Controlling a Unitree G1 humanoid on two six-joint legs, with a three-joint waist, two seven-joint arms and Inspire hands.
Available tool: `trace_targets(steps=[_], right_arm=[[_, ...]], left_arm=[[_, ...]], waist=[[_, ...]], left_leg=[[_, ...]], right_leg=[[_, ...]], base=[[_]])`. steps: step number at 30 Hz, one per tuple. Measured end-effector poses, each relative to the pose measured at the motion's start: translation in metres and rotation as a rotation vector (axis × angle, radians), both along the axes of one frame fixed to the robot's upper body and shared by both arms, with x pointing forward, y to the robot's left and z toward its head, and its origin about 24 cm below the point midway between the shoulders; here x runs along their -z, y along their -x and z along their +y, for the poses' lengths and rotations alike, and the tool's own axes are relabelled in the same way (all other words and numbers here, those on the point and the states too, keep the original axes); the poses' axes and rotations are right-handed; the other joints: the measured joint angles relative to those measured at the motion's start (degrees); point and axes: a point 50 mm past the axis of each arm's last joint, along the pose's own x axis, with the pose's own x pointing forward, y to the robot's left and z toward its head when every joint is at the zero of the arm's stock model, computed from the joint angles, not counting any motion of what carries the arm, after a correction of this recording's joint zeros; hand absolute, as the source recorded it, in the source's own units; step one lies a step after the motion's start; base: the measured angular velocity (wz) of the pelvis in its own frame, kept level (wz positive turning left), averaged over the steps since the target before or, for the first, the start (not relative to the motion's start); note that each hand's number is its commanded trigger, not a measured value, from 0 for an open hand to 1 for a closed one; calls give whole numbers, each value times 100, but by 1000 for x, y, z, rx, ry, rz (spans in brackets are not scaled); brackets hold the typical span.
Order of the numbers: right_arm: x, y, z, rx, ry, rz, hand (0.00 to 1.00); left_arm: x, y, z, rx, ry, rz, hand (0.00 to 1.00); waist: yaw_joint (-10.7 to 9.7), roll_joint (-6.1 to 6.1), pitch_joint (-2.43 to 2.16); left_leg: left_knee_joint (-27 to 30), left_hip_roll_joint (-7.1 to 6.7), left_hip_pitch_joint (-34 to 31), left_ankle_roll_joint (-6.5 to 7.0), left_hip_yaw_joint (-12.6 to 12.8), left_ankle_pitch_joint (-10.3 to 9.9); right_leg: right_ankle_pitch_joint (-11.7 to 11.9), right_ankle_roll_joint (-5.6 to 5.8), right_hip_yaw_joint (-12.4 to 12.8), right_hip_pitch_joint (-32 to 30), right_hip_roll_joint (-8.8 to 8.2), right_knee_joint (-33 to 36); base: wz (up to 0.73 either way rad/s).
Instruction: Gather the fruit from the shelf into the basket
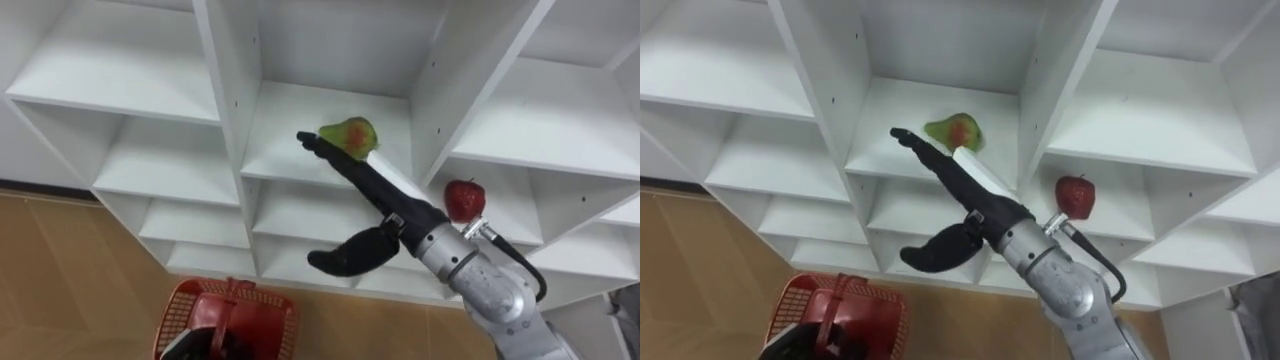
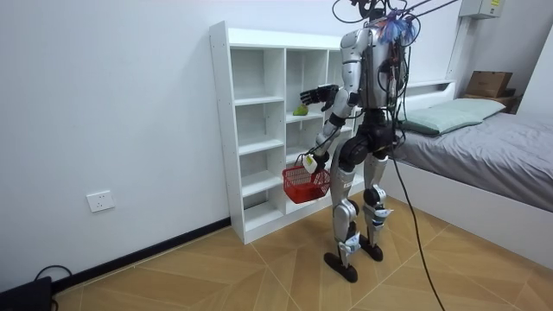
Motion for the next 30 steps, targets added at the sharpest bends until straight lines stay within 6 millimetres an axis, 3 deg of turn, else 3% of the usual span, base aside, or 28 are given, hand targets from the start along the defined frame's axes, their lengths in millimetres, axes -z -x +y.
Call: trace_targets(steps=[5,8,16,24,30], right_arm=[[-3,0,0,14,-11,-21,0],[-5,-2,0,20,-10,-33,0],[-22,-12,3,33,-36,-130,0],[-26,-16,2,55,-44,-155,0],[-26,-33,-3,112,-24,-172,0]], left_arm=[[0,0,1,6,5,2,100],[-1,0,2,13,10,3,100],[-1,-1,1,19,12,0,100],[-6,-9,0,24,13,-38,100],[-6,-9,1,44,-5,-33,100]], waist=[[16,-97,6],[14,-152,35],[40,-153,48],[119,-149,53],[186,-190,80]], left_leg=[[-5,0,83,-1,-4,1],[16,-1,72,-3,-30,2],[76,-13,-12,-12,-146,8],[93,-25,-59,-14,-227,10],[89,-31,-68,-36,-289,33]], right_leg=[[0,0,-9,81,1,-1],[0,0,-32,91,1,4],[0,0,-143,90,-4,-10],[-1,1,-172,92,-6,-10],[-1,1,-216,93,-4,-10]], base=[[0],[3],[7],[4],[5]])
